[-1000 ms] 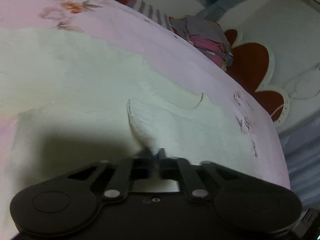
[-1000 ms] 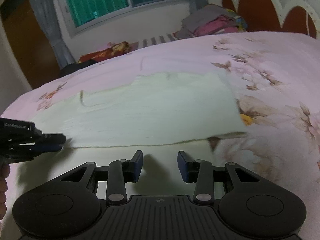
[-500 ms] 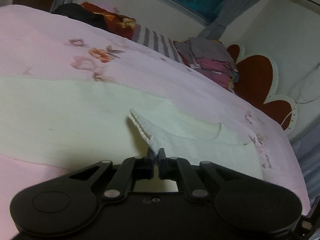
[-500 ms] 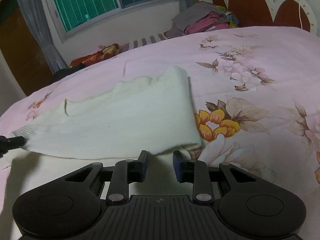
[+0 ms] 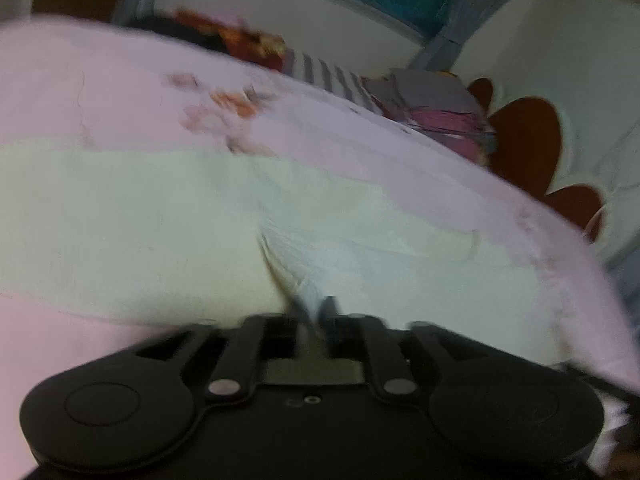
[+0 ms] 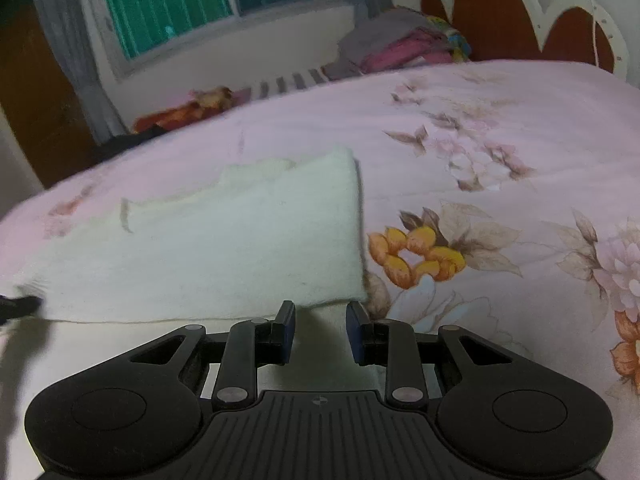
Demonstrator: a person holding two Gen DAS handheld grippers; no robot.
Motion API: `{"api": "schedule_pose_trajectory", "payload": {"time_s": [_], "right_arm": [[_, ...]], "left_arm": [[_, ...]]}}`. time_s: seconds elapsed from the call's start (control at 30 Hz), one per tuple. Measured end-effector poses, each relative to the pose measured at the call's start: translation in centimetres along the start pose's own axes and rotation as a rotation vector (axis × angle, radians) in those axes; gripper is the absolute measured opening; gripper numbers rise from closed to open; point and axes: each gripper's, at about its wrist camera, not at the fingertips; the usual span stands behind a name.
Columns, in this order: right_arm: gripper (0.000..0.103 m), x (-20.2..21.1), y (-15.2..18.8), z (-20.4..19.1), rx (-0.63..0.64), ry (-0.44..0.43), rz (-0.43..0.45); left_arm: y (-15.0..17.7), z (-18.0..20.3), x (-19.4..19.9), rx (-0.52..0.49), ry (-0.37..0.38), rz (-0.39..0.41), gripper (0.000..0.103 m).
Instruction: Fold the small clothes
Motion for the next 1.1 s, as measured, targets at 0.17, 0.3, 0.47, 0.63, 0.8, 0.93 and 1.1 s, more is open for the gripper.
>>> {"api": "schedule_pose_trajectory", "payload": {"time_s": [0.17,0.3,0.47,0.63,0.8,0.93,1.1], "right_arm": [[0.029,2.1,-2.0,0.1,-0.011,-0.029,0.081],[0.029,-1.8,-3.5,-4.1,0.065,-0.106,0.018],[0.029,-6.3,-2.2,-10.1,0.195,-0.249,-0.074],[0.029,-7.4,-4.6,-4.1,0.093,-0.116,-0.033],[0.029,-10.0,-10.0,2.7,-0.107,0.002,-0.002],[0.029,-11.1,-11.5,2.6,-0.036,0.047,-0.034],[0.029,-8.7,-11.0,1.6,-0.008,0.021,0.005]], "left_arm": [[-0.8,1.0,2.2,-0.039,0.005,0.139,0.024],[-0.6,5.6,-1.1,-0.170,0.033,0.060,0.029],[-0.5,5.0,-2.9,-0.157,-0.035,0.047,0.028],[-0.5,1.6,-2.6,-0.114,-0.044,0.048,0.025],[-0.7,2.0,-2.6,-0.142,-0.055,0.051,0.025],[-1.2,2.6,-2.0,-0.150,-0.064,0.064,0.025],[-2.0,3.6,-3.4,-0.157,-0.055,0.041,0.028]]}}
Point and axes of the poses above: each gripper's, at about its wrist camera, not at the fingertips, and x roughly against the way its jaws point, z to its right, y to its underside, and after that the axes turned 4 degrees about -y, right-handed
